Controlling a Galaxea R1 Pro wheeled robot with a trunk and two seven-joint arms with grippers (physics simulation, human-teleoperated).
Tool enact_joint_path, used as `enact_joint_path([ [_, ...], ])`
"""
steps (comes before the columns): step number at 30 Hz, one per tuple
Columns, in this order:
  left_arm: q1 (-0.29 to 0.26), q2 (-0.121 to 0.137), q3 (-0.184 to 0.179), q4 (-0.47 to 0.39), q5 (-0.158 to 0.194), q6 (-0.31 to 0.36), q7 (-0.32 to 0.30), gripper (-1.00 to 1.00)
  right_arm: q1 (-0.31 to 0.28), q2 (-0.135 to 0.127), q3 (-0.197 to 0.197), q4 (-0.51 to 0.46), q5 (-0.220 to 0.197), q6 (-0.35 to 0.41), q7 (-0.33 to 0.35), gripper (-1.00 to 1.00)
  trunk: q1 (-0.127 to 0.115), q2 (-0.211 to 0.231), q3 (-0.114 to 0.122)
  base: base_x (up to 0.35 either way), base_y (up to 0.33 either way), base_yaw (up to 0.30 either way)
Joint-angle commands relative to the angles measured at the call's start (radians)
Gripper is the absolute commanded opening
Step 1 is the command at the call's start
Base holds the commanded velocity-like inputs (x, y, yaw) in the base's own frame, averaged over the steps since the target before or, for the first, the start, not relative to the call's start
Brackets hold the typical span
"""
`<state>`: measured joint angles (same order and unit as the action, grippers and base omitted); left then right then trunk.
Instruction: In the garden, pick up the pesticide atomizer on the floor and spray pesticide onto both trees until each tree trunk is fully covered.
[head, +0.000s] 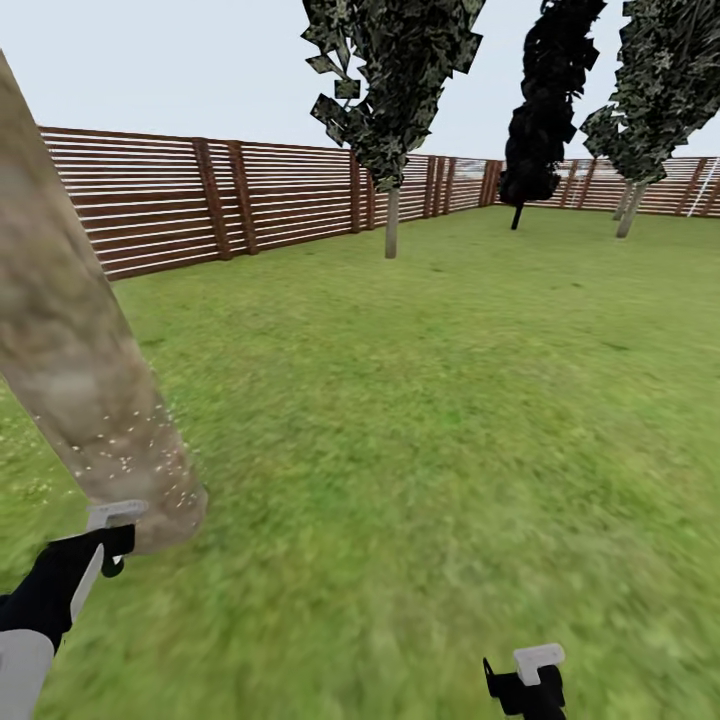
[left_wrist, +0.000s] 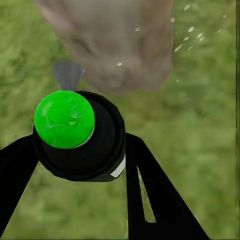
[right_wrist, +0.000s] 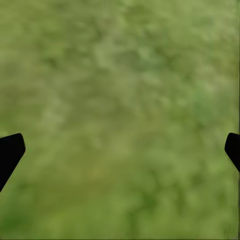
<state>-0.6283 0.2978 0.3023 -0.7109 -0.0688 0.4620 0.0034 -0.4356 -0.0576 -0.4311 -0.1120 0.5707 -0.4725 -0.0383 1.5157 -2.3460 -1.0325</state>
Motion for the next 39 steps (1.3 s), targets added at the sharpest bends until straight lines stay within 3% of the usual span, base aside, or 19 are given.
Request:
enact_joint_path([
  [1,0.002,-0.008,-0.002,0.0,-0.001,-0.002,0.0,-1.0,0.0,0.0,0.0,0.0,0.0,0.0,0.0,1.0,0.0,0.0,0.0,0.242,-0.186,0.04],
  [3,0.004,-0.05,-0.007,-0.001,-0.002,-0.003,-0.002,-1.0,0.0,0.0,0.0,0.0,0.001,0.0,0.0,1.0,0.0,0.0,0.0,0.242,-0.186,0.011],
  [4,0.004,-0.055,-0.007,-0.001,-0.002,-0.003,-0.002,-1.0,0.0,0.001,0.0,0.0,0.001,0.0,0.0,1.0,0.0,0.0,0.0,0.242,-0.186,0.002],
  [7,0.004,-0.055,-0.005,-0.001,-0.003,-0.004,-0.001,-1.0,0.0,0.0,0.0,0.0,0.001,0.0,0.0,1.0,0.0,0.0,0.0,0.176,-0.13,0.001],
  [10,0.054,-0.04,0.003,-0.001,-0.004,-0.007,0.004,-1.0,0.0,-0.001,0.0,0.0,0.001,0.0,0.0,1.0,0.0,0.0,0.0,0.012,-0.008,0.0],
  [13,0.094,-0.042,0.004,0.0,-0.002,-0.069,0.019,-1.0,0.001,0.0,0.0,0.0,0.0,0.0,0.0,1.0,0.0,0.0,0.0,0.0,0.0,0.005],
  [29,0.085,-0.073,0.0,-0.014,0.006,-0.081,0.02,-1.0,0.002,0.001,0.0,0.0,0.0,0.0,0.0,1.0,0.0,0.0,0.0,0.0,0.0,0.253],
  [32,0.089,-0.074,0.0,-0.003,0.004,-0.149,0.02,-1.0,0.002,0.001,0.0,0.0,0.0,0.0,0.0,1.0,0.0,0.0,0.0,0.124,-0.065,0.204],
  [36,0.092,-0.075,-0.002,-0.002,0.003,-0.161,0.02,-1.0,0.002,0.001,0.0,0.0,0.0,0.0,0.0,1.0,0.0,0.0,0.0,0.253,-0.133,0.015],
  [39,0.093,-0.092,-0.002,-0.001,0.002,-0.163,0.02,-1.0,0.002,0.0,0.0,0.0,0.0,0.0,0.0,1.0,0.0,0.0,0.0,0.241,-0.018,0.001],
])
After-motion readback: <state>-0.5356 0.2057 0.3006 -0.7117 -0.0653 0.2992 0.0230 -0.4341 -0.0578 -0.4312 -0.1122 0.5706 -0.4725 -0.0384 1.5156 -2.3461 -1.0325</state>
